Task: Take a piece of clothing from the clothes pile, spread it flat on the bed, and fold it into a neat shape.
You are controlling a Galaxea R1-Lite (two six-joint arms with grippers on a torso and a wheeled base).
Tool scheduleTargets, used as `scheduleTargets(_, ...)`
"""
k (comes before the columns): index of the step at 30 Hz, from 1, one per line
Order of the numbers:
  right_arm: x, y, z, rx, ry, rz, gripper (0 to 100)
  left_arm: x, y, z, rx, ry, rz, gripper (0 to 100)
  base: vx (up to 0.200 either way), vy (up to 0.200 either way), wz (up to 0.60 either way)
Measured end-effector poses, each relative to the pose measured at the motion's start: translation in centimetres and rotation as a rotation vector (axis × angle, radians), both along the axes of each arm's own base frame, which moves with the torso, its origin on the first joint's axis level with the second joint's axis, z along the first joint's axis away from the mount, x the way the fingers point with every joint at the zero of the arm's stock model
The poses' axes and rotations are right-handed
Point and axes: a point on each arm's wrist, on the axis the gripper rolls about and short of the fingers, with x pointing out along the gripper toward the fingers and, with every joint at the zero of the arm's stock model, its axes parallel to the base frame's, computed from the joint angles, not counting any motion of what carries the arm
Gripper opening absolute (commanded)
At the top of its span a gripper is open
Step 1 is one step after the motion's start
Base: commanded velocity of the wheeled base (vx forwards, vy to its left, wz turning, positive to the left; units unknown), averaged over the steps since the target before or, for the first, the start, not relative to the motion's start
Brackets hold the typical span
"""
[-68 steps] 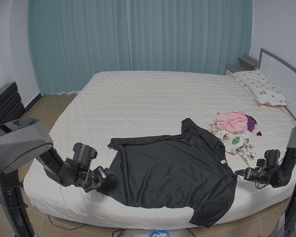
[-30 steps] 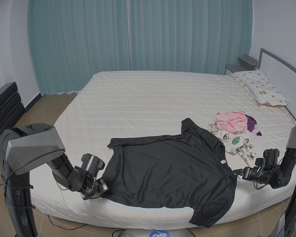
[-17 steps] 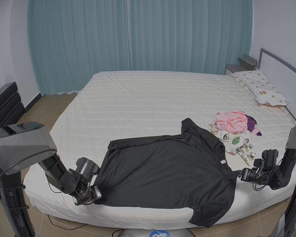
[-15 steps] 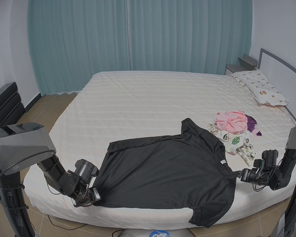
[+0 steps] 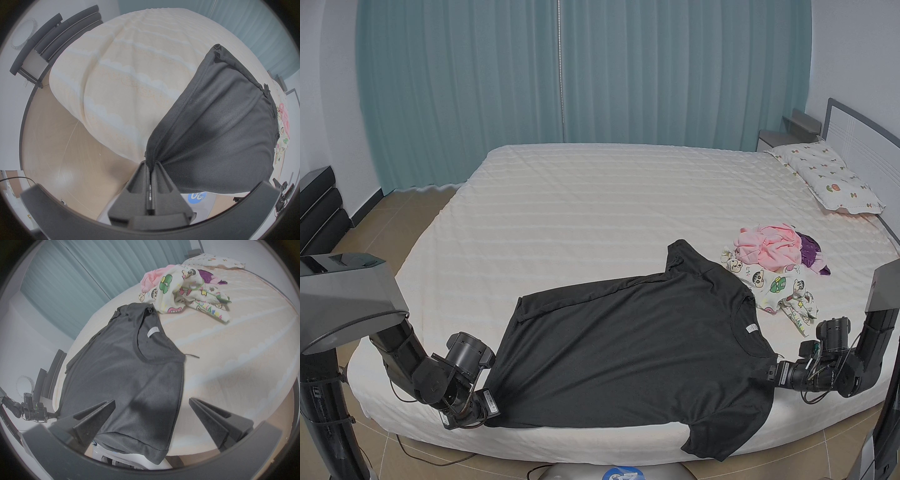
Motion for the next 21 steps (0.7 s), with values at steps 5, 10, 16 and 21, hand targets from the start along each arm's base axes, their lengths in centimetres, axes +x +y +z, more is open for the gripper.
scheduleTargets(5,0.0,0.3,-0.7,0.003,0.026,0.011,0,0.0,0.0,0.0,-0.002,0.002,0.0,0,0.0,0.0,0.0)
scheduleTargets(10,0.3,0.4,-1.4,0.001,0.033,0.011,0,0.1,0.0,0.0,-0.003,-0.002,0.0,0,0.0,0.0,0.0)
scheduleTargets(16,0.9,0.3,-2.0,-0.015,-0.028,0.001,0,0.2,0.0,0.0,-0.003,-0.004,-0.002,0,0.0,0.0,0.0)
scheduleTargets(21,0.2,0.0,-2.6,-0.026,-0.009,-0.014,0,0.1,0.0,-0.1,0.001,0.007,-0.004,0,0.0,0.0,0.0)
